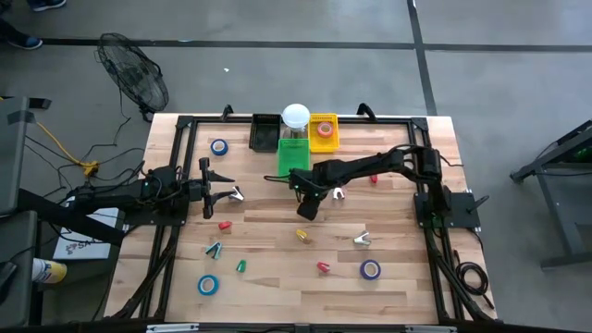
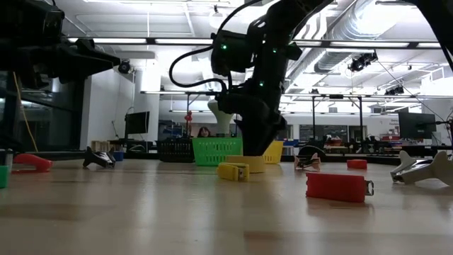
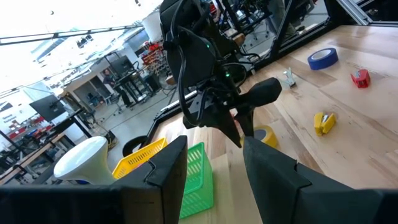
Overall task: Pick and place Stapler, Stapler remover, tape
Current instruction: Put the yellow tape into the yellow bin
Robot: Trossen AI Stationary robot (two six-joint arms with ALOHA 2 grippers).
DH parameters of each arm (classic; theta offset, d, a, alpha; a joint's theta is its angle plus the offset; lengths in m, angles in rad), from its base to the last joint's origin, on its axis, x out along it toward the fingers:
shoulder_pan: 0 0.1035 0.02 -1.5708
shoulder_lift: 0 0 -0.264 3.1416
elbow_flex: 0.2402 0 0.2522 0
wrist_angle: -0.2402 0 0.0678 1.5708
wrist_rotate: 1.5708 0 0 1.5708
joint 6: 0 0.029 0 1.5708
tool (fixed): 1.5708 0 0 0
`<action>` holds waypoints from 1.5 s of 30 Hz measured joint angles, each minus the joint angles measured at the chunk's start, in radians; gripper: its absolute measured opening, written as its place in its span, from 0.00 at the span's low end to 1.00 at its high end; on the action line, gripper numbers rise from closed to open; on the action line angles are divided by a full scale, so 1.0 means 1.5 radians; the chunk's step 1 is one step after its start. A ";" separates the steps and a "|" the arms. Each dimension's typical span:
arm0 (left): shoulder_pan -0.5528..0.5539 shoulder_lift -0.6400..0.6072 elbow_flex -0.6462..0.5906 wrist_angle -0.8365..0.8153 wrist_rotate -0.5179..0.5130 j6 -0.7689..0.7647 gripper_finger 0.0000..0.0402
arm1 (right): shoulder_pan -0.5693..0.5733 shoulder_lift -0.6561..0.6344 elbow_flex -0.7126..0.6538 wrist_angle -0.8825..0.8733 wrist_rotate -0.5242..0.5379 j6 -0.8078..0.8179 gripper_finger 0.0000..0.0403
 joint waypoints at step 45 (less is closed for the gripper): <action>0.000 0.000 0.000 0.000 0.000 0.000 0.38 | -0.242 -0.168 -0.001 -0.149 0.242 -0.157 0.08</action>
